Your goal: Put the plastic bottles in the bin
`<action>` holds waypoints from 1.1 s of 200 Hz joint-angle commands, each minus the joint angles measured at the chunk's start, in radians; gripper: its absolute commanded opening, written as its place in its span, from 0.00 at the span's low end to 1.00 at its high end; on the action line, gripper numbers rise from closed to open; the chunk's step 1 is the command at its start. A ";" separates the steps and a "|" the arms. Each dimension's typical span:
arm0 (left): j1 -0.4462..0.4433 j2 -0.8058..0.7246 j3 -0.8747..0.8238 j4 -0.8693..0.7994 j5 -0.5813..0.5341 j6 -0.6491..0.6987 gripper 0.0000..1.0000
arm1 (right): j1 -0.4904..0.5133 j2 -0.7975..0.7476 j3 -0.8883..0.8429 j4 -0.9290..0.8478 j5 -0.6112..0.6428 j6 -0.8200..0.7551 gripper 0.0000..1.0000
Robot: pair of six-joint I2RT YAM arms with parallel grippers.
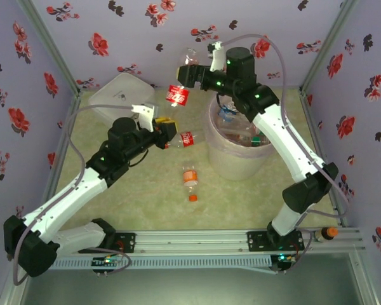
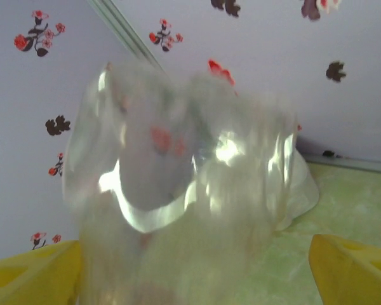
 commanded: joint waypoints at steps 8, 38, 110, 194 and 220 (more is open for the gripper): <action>-0.026 -0.017 -0.024 0.017 0.009 0.093 0.30 | -0.033 -0.020 0.058 -0.013 0.034 -0.030 0.89; -0.043 -0.004 -0.028 0.031 0.014 0.119 0.30 | -0.063 -0.040 0.046 -0.020 0.022 -0.009 0.69; -0.043 0.014 -0.026 0.029 -0.021 0.113 0.85 | -0.095 -0.094 0.100 -0.071 0.037 -0.061 0.23; -0.028 0.099 0.001 0.079 -0.031 0.004 0.99 | -0.181 -0.378 0.038 -0.094 0.370 -0.504 0.00; -0.029 0.178 0.049 0.137 0.004 -0.088 0.95 | -0.183 -0.383 -0.013 -0.065 0.380 -0.574 0.00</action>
